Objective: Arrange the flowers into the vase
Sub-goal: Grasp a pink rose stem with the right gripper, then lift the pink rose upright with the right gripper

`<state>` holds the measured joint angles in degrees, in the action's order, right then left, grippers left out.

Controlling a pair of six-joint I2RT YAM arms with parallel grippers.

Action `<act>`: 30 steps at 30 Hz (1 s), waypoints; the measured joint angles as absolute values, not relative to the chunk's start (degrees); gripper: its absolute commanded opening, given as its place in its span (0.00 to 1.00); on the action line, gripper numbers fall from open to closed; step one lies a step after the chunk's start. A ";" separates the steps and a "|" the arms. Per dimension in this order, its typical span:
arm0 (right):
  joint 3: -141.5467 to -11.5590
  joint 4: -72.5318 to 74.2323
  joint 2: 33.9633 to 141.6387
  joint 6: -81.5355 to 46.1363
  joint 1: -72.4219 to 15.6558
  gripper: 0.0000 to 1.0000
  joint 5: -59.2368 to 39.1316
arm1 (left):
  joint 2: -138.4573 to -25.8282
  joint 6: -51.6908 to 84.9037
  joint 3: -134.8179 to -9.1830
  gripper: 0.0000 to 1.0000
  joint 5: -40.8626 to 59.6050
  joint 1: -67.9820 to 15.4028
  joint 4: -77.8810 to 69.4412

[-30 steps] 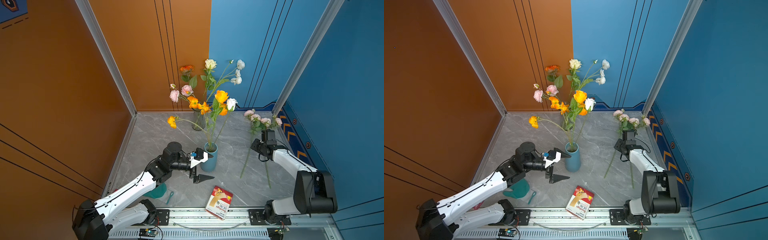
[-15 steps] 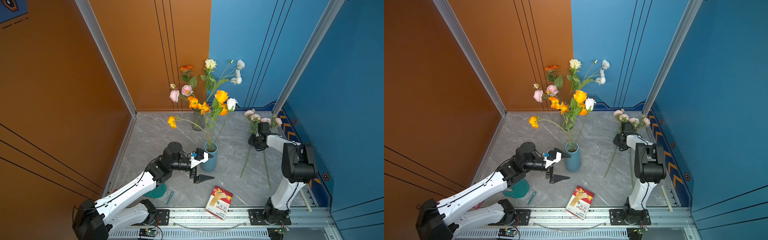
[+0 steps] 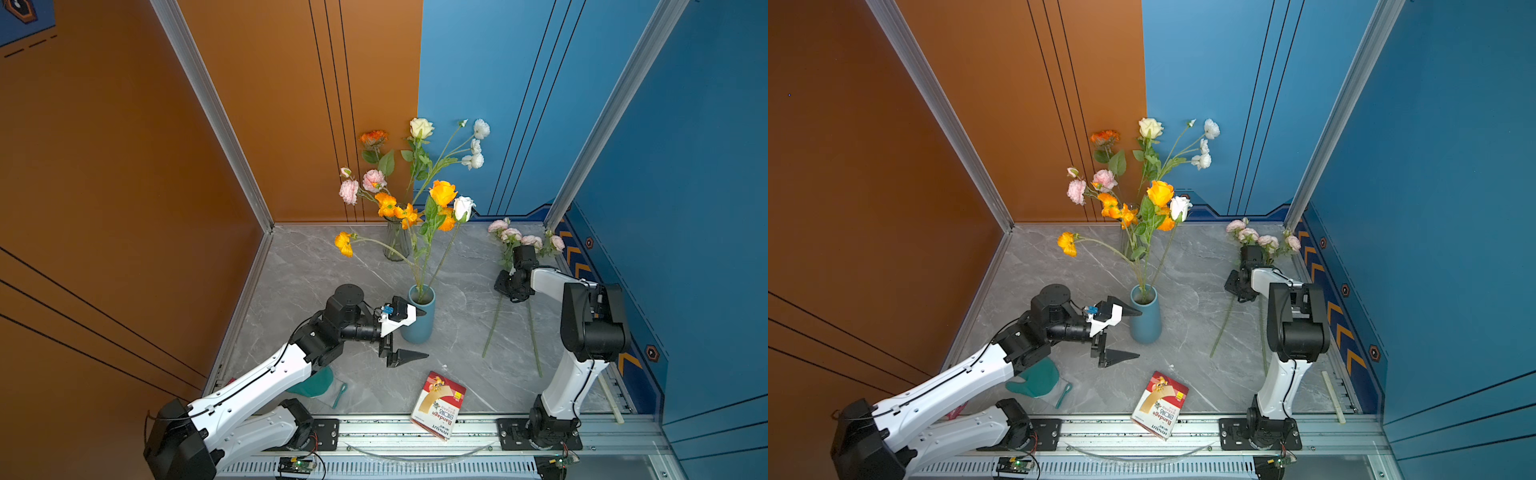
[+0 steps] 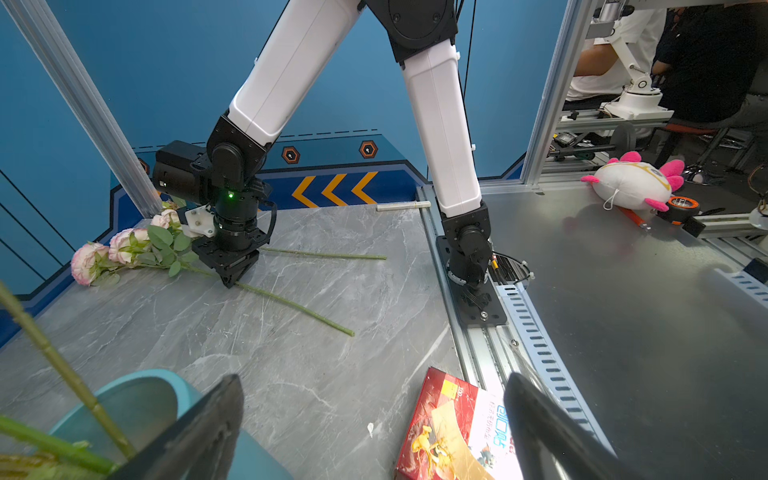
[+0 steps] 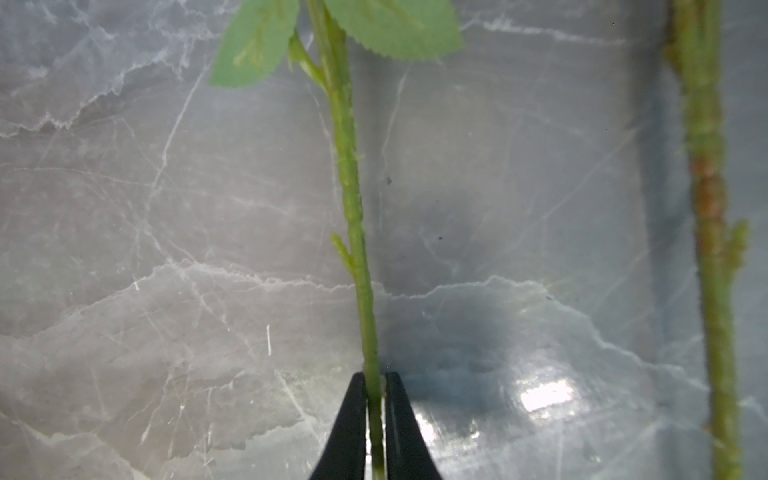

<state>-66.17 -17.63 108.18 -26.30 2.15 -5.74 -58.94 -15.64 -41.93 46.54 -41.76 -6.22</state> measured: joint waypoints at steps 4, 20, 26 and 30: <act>-66.15 -17.63 107.96 -25.71 1.96 0.03 -5.85 | -58.92 -15.64 -41.95 0.98 46.54 -41.76 -6.20; -50.59 -10.90 74.98 -27.75 -4.14 0.00 -2.28 | -57.04 -16.73 -41.95 0.98 46.09 -41.06 -5.28; -44.95 -10.22 60.36 -29.28 -8.97 0.00 3.97 | -54.35 -16.97 -41.95 0.98 46.13 -37.71 -4.93; -45.58 -8.88 53.74 -28.32 -13.72 0.00 8.29 | -52.56 -17.06 -41.93 0.98 46.17 -34.65 -4.93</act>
